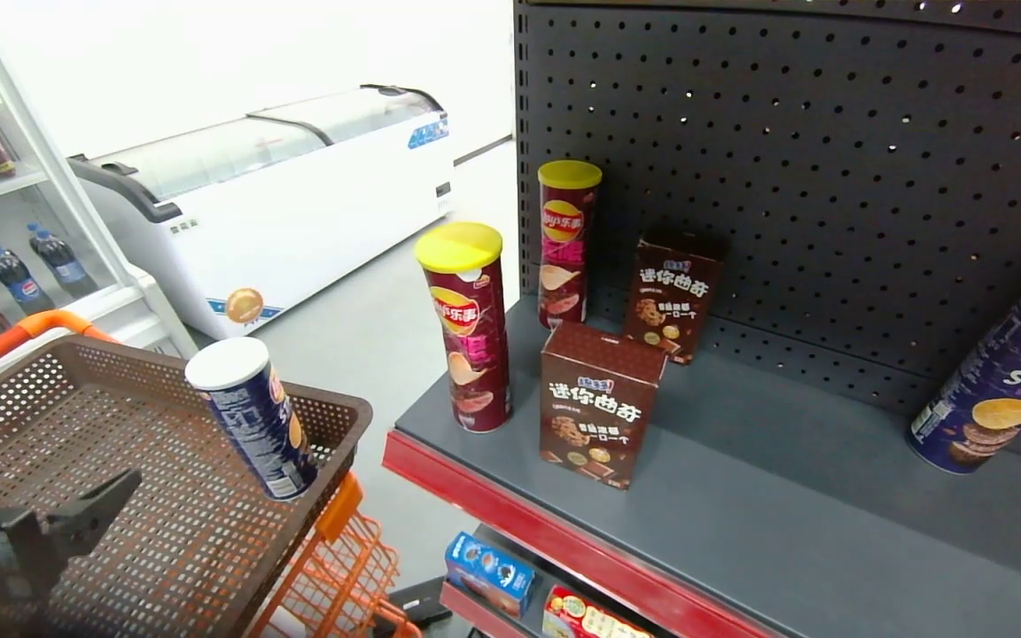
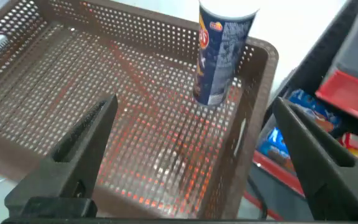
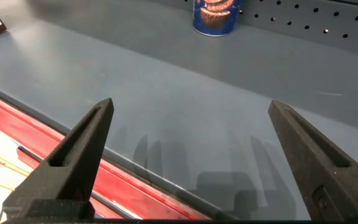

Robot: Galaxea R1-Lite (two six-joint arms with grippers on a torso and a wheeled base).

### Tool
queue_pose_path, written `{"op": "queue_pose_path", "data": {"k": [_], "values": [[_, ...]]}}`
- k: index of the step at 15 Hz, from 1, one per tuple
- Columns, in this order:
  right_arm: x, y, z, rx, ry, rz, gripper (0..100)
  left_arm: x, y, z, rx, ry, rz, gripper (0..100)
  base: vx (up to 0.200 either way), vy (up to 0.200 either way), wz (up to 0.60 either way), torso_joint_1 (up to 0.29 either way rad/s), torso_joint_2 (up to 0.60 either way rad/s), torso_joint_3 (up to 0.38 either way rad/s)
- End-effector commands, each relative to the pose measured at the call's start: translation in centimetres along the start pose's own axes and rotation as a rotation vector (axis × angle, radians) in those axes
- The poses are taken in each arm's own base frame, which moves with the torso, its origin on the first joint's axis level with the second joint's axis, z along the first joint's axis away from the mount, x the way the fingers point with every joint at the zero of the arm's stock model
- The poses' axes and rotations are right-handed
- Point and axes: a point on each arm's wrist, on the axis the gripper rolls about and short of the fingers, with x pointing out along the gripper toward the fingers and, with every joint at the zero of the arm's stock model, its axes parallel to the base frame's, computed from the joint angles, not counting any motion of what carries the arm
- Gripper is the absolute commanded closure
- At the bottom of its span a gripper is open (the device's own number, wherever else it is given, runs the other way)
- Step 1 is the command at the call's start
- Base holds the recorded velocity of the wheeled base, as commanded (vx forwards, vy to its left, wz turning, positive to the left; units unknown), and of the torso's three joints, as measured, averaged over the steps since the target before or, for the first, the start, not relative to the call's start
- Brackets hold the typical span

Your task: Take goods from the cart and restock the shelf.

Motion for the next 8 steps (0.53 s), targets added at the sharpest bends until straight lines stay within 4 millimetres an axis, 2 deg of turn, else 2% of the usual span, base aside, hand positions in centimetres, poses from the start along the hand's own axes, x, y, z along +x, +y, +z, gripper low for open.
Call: {"op": "queue_pose_path", "data": {"k": [1, 2, 6, 8], "values": [[0.0, 0.0, 0.0, 0.0, -0.001, 0.0, 0, 7.3, -1.1, -2.8, 0.001, 0.128, 0.018, 0, 0.0, 0.0, 0.0, 0.0, 0.0, 0.0], [0.0, 0.0, 0.0, 0.0, 0.001, 0.0, 0, 8.7, -1.4, -3.6, -0.003, 0.107, 0.014, 0, 0.0, 0.0, 0.0, 0.0, 0.0, 0.0], [0.0, 0.0, 0.0, 0.0, 0.001, 0.0, 0, 11.9, -2.8, -4.9, -0.011, 0.076, -0.024, 0, 0.0, 0.0, 0.0, 0.0, 0.0, 0.0], [0.0, 0.0, 0.0, 0.0, 0.001, 0.0, 0, 14.0, -3.0, -6.3, -0.011, 0.101, -0.018, 0, 0.0, 0.0, 0.0, 0.0, 0.0, 0.0]]}}
